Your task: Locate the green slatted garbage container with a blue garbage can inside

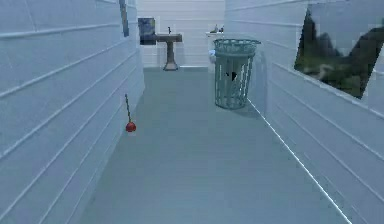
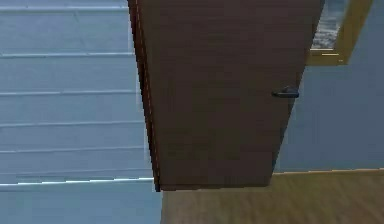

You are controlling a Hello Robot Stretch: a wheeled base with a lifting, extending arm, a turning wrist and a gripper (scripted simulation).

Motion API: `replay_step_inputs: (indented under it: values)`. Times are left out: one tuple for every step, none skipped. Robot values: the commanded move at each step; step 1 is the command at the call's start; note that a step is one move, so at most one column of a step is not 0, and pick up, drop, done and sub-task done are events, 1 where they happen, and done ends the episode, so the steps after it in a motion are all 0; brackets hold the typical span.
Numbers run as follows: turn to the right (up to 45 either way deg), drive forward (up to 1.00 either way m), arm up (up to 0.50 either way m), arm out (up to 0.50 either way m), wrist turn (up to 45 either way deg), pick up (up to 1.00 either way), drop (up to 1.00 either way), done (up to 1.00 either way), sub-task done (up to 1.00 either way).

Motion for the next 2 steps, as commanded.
replay_step_inputs:
  values:
    - [0.0, 1.00, 0.00, 0.00, 0.0, 0.00, 0.00, 0.00, 0.00]
    - [-3.0, 0.00, 0.00, 0.00, 0.0, 0.00, 0.00, 0.00, 0.00]
